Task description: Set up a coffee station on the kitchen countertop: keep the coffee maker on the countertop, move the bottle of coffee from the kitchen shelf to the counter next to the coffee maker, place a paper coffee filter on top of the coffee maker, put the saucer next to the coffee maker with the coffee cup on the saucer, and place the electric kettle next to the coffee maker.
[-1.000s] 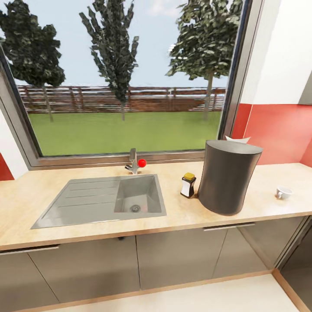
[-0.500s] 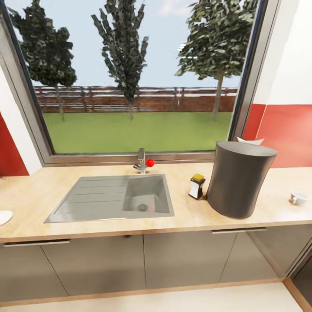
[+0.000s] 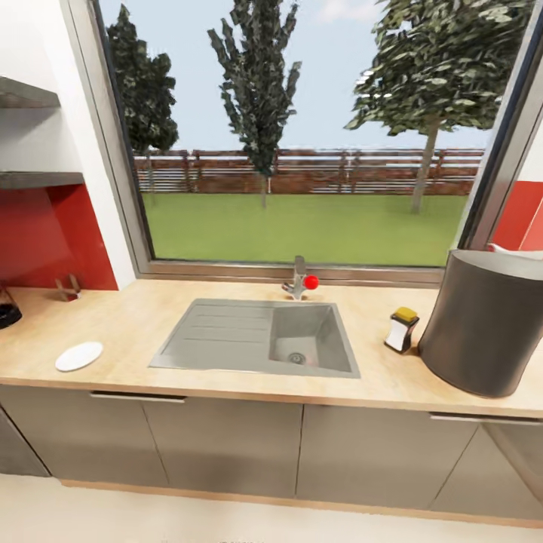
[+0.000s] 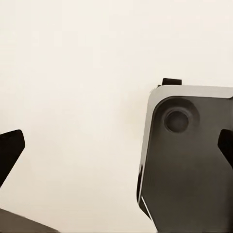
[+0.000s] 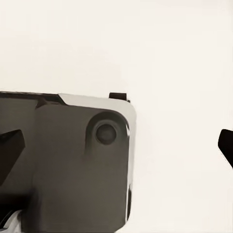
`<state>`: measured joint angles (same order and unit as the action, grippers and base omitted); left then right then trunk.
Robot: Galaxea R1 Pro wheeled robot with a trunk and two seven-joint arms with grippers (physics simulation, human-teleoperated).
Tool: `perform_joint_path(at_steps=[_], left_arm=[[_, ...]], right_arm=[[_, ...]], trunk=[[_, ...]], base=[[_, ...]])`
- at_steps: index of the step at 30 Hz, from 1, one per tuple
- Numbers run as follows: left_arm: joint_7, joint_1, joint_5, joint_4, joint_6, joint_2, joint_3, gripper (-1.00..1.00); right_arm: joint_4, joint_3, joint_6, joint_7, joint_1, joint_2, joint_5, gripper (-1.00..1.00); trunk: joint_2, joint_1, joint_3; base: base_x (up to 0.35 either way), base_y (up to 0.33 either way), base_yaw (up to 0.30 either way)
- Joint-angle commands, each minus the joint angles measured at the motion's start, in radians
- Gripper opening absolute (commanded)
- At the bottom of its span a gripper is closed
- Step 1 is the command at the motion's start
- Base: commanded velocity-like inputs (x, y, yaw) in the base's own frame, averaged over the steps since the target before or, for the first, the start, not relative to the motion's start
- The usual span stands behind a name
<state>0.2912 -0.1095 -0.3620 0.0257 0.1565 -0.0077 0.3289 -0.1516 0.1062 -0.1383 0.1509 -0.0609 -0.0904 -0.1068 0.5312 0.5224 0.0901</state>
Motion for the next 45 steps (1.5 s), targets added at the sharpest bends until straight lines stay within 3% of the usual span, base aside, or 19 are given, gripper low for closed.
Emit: perform_joint_path(at_steps=[1,23,45], left_arm=[[0.001,-0.001,-0.009,0.0,0.003,0.001,0.009,1.0],[-0.009,-0.004,-0.012,0.014,0.013,-0.004,0.011,1.0],[-0.009,-0.004,-0.001,0.019,0.012,-0.009,0.017,1.0]], right_arm=[[0.002,0.013,-0.013,0.004,0.0,-0.006,-0.011,1.0],[0.038,0.02,-0.031,0.004,0.0,-0.016,-0.012,1.0],[0.035,0.017,-0.029,0.006,0.0,-0.017,-0.015,1.0]], trunk=[[0.002,0.0,0.003],[0.002,0.0,0.025],[0.002,0.0,0.027]], base=[[-0.001,0.309,0.271],[0.049,0.325,0.216],[0.186,0.302,0.011]])
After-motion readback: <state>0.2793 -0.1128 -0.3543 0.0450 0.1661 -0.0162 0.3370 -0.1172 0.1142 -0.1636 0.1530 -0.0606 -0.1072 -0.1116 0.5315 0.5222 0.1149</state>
